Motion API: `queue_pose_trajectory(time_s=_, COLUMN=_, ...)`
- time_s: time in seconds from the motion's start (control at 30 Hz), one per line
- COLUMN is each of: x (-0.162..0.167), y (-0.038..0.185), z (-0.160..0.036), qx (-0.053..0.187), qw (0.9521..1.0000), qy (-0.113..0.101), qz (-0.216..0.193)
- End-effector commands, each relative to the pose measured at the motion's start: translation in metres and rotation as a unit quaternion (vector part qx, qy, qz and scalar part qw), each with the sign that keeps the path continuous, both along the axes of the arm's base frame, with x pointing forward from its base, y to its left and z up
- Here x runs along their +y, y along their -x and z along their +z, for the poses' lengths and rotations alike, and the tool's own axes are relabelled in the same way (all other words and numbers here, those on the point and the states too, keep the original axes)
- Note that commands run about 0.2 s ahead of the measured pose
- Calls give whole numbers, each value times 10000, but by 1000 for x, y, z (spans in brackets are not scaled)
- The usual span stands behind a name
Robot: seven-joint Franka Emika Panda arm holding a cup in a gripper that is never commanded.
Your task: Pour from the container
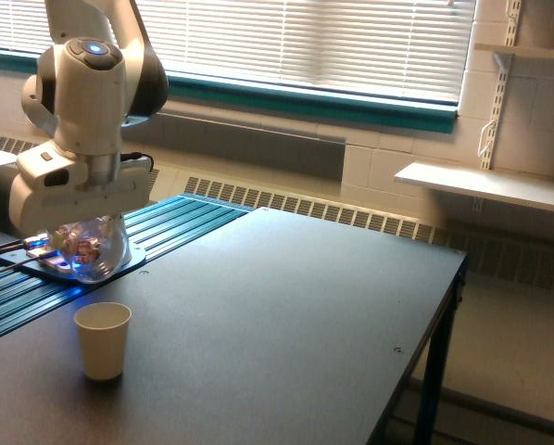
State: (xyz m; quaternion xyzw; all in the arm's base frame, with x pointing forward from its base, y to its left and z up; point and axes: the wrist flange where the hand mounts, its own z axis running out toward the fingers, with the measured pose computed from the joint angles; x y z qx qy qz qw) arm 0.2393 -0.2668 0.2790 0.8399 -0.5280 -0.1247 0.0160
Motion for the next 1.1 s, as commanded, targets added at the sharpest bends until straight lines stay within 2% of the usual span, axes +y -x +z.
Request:
queue_pose_trajectory(time_s=0.03, x=-11, y=3, z=7, qx=-25, qw=9998, qy=-70, qz=-165)
queue_pose_trajectory(time_s=0.17, x=-15, y=1, z=9, qx=-70, qw=9998, qy=-37, qz=-168)
queue_pose_trajectory(time_s=0.3, x=-16, y=4, z=7, qx=-9, qw=9999, qy=-4, qz=-134)
queue_pose_trajectory(time_s=0.4, x=-13, y=8, z=3, qx=126, qw=9997, qy=-156, qz=-119)
queue_pose_trajectory(time_s=0.47, x=-13, y=7, z=4, qx=114, qw=9997, qy=-193, qz=-103)
queue_pose_trajectory(time_s=0.63, x=-19, y=4, z=6, qx=23, qw=9999, qy=-98, qz=-131)
queue_pose_trajectory(time_s=0.87, x=-20, y=9, z=1, qx=165, qw=9997, qy=-138, qz=-128)
queue_pose_trajectory(time_s=1.1, x=-15, y=7, z=1, qx=128, qw=9998, qy=-122, qz=-46)
